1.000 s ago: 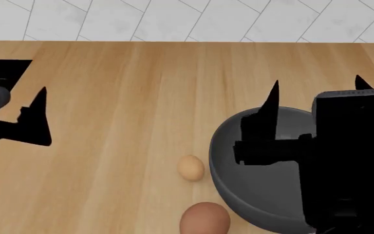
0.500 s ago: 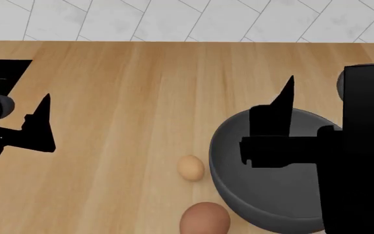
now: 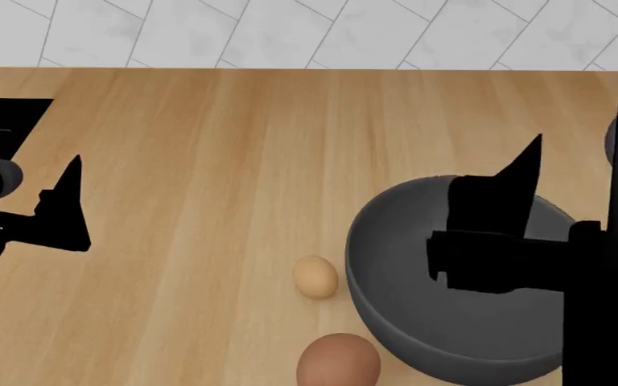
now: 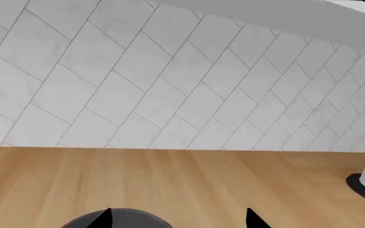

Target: Place the eggs and milk next to the bowl.

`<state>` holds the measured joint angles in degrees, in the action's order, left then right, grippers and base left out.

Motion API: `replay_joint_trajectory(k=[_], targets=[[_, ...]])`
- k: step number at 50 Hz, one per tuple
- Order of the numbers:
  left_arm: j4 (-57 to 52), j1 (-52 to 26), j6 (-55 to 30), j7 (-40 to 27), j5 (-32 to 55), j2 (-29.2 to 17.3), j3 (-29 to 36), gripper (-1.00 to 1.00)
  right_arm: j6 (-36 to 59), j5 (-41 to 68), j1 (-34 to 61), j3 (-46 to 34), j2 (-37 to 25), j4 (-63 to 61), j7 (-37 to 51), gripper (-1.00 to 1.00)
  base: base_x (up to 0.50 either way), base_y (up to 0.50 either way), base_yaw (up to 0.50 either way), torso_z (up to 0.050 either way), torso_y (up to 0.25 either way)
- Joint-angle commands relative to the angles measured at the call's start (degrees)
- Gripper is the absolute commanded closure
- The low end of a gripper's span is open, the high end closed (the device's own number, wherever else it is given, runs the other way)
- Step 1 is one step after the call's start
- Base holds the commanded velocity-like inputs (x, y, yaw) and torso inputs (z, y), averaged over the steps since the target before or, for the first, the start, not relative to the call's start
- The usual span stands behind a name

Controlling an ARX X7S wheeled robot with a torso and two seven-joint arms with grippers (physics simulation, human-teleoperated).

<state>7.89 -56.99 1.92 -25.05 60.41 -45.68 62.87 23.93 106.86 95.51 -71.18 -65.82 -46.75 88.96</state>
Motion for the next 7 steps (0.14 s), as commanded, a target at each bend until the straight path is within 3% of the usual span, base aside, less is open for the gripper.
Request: replay_joint_trajectory(k=[1,7], targets=[[0.6,0.2,0.4,0.3,-0.2,0.2,-0.2,-1.00,-13.9,-0.2,17.9,-27.4,-5.8,-2.1,1.0,-1.00,0.00,0.00,0.00,0.000,0.000],[1.4,0.4,0.6,0.6,-0.4,0.7,-0.2,-1.00,-18.2,-1.2,25.5,-38.7,-6.9,-3.0,1.0,-1.00,0.00,0.00,0.00,0.000,0.000]])
